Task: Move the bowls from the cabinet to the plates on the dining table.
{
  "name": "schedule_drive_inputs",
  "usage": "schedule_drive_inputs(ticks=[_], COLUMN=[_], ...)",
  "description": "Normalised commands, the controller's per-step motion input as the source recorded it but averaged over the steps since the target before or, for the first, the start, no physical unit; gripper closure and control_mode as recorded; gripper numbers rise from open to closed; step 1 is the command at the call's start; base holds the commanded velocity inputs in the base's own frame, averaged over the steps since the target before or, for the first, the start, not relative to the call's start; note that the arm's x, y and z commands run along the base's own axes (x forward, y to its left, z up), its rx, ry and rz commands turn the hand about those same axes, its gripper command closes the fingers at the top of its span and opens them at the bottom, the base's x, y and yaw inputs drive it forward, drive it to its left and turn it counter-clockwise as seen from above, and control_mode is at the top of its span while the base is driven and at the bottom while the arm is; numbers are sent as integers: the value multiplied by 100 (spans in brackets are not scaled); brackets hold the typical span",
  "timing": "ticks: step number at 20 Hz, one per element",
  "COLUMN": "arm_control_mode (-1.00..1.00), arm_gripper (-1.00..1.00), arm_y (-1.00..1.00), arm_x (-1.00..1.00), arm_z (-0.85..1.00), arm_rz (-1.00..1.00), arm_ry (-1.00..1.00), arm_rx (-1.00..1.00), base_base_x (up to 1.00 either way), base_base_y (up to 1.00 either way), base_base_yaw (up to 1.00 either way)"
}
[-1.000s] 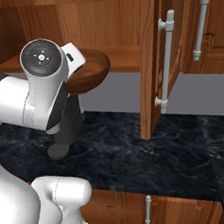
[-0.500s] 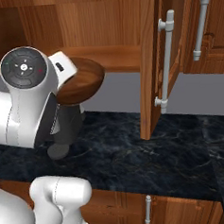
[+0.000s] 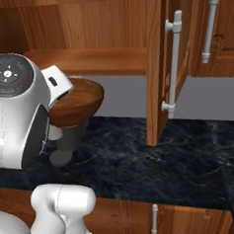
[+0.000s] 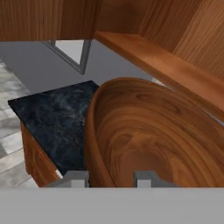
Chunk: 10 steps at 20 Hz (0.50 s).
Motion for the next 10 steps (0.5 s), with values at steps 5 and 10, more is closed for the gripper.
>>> schedule_drive_inputs(ticks=[5,10], arm_control_mode=[-100,-100], arm_gripper=[100,100], arm_y=[23,18], arm_x=[-12,-6], arm_z=[-69,-12], arm_rz=[0,0], arm_ry=[0,-1], arm_rx=[0,0], base_base_x=[0,0], base_base_y=[0,0], base_base_yaw=[0,0])
